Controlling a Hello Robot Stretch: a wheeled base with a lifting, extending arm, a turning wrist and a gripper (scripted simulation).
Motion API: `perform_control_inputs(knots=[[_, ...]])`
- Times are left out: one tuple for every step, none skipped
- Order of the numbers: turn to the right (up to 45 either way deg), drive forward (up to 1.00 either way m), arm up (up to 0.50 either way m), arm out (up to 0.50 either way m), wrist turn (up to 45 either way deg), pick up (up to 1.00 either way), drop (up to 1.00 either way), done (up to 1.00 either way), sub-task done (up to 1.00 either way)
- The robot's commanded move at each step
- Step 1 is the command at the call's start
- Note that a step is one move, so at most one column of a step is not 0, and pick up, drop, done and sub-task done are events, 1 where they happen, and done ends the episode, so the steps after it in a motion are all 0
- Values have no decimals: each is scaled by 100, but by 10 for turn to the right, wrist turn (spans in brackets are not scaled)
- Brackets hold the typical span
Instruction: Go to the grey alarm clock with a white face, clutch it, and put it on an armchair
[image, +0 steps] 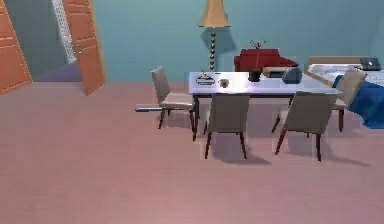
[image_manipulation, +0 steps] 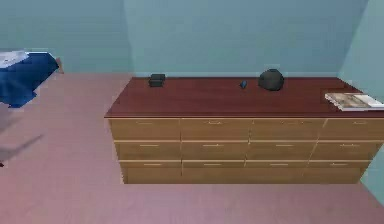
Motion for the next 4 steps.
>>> perform_control_inputs(knots=[[-330, 0, 0, 0, 0, 0, 0, 0, 0], [0, 85, 0, 0, 0, 0, 0, 0, 0], [-30, 0, 0, 0, 0, 0, 0, 0, 0], [450, 0, 0, 0, 0, 0, 0, 0, 0]])
